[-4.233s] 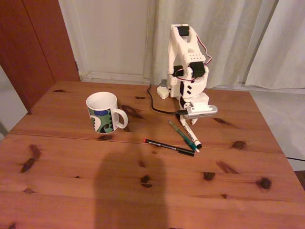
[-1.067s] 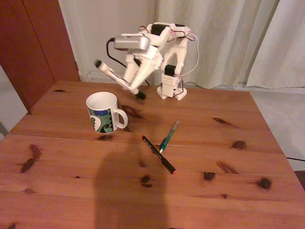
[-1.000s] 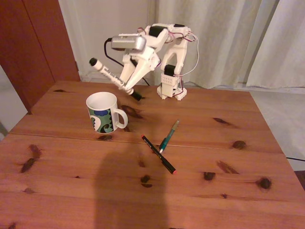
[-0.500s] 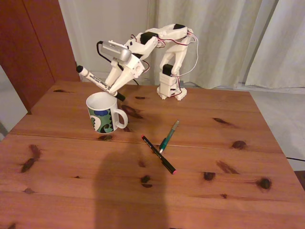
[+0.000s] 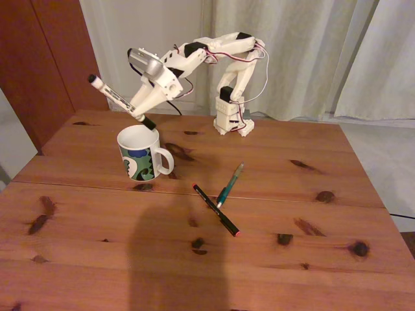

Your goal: Clean up the desk and place the pens and markers into the cup

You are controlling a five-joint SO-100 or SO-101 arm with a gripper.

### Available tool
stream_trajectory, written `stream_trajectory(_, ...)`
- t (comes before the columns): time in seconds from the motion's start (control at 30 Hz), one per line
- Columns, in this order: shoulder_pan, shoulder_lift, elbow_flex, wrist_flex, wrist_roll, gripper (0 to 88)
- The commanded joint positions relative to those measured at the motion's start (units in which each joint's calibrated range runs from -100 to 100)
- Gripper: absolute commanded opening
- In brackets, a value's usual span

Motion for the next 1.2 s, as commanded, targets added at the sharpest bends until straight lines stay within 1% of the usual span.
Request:
stream_trajectory(0.0, 1.0, 1.4, -0.2, -4.8, 0.3, 0.7)
stream_trajectory(0.2, 1.7, 7.2, -0.5, -11.0, 0.3, 0.7)
stream_trajectory(0.37, 1.2, 10.3, -0.5, -13.8, 0.3, 0.7)
stream_trajectory(0.77, 0.9, 10.7, 1.7, -13.3, 0.4, 0.7)
stream_trajectory(0.93, 0.9, 10.7, 4.5, -13.6, 2.4, 0.7)
stream_trajectory(1.17, 0.9, 10.4, 5.4, -13.7, 2.5, 0.7)
